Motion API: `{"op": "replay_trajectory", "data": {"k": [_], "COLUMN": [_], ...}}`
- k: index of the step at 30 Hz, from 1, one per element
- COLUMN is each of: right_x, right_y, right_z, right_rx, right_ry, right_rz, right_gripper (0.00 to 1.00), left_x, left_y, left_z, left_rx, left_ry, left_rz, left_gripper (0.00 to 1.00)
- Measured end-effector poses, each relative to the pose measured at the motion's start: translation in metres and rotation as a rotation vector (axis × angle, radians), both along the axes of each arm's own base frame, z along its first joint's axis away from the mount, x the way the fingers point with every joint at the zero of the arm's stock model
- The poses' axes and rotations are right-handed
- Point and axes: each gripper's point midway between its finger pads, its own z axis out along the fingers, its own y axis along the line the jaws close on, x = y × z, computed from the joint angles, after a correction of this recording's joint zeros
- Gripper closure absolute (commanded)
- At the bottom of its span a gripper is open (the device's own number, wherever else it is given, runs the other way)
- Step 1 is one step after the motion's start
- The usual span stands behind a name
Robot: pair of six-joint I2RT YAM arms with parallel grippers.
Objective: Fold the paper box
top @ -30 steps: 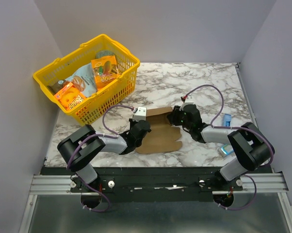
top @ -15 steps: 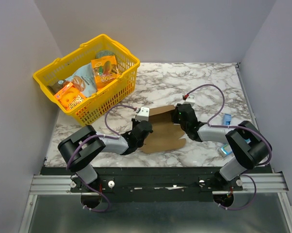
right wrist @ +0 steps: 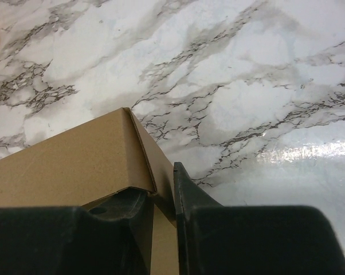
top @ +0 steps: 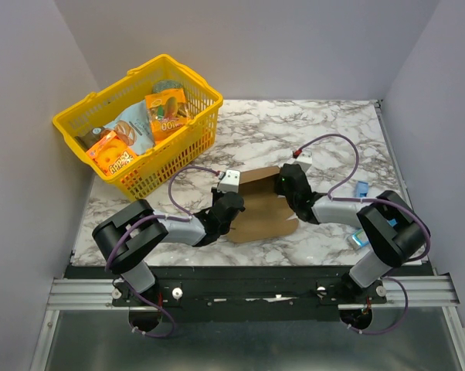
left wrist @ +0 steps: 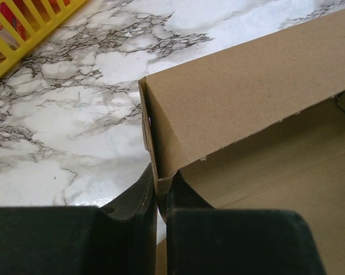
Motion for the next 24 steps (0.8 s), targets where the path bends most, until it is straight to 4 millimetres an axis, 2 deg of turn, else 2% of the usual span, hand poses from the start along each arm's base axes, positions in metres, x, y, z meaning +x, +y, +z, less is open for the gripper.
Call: {"op": "replay_trajectory", "data": {"k": [5, 24], "right_x": [0.0023, 0.0083], "right_y": [-0.0015, 0.0016], "right_z": [-0.0001, -0.0006], "right_rx": [-0.004, -0.046], "right_ry": [0.001, -0.015], "right_rz": [-0.020, -0.061], "right_gripper": [0.88, 0.88], "left_x": [0.0001, -0.0024], "left_y": [-0.0013, 0.0010], "left_z": [0.0010, 0.0057], "left_rx": [-0.002, 0.002], "left_ry": [-0.001, 0.002], "left_rz": [-0.002, -0.003], "left_gripper": [0.89, 0.89]}}
